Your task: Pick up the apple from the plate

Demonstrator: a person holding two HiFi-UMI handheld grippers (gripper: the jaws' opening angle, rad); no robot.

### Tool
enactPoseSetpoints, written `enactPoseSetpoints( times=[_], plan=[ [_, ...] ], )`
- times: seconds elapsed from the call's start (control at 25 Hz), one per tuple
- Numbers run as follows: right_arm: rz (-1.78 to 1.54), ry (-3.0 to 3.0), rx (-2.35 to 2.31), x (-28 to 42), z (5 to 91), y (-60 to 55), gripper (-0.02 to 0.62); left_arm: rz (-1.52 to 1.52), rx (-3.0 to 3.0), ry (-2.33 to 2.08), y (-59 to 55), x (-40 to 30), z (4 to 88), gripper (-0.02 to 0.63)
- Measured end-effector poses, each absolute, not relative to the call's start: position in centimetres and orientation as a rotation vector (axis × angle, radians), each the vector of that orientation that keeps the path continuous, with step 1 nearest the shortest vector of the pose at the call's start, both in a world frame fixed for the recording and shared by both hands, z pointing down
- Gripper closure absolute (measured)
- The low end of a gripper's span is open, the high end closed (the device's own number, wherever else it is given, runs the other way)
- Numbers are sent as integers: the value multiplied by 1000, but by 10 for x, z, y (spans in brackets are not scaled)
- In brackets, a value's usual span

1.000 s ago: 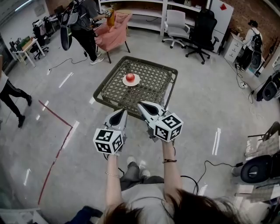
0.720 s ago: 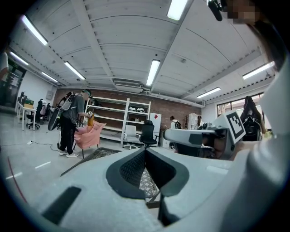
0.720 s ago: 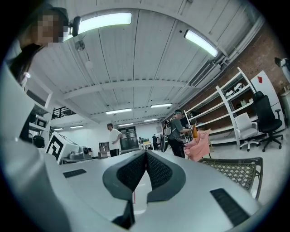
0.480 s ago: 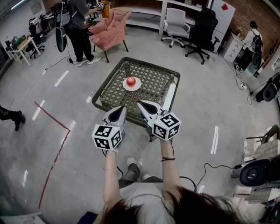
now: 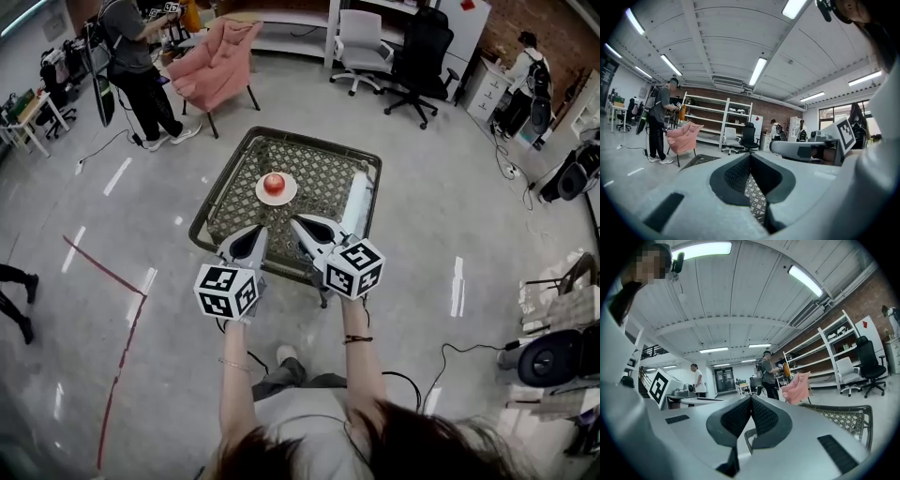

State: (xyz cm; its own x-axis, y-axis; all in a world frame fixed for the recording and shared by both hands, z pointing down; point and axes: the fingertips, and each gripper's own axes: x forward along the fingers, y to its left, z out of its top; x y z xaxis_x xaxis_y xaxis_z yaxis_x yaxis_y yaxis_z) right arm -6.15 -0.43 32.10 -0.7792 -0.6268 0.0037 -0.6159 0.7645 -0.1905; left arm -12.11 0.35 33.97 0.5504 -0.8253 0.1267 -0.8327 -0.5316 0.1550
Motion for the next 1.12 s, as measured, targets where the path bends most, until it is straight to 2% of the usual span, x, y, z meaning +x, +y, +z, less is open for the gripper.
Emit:
enactPoseSetpoints(
  times=[1.12],
  plan=[
    [-400,2890,-1069,-64,354,-72,586,83,2576,-1292,-60,-117,374,595]
  ],
)
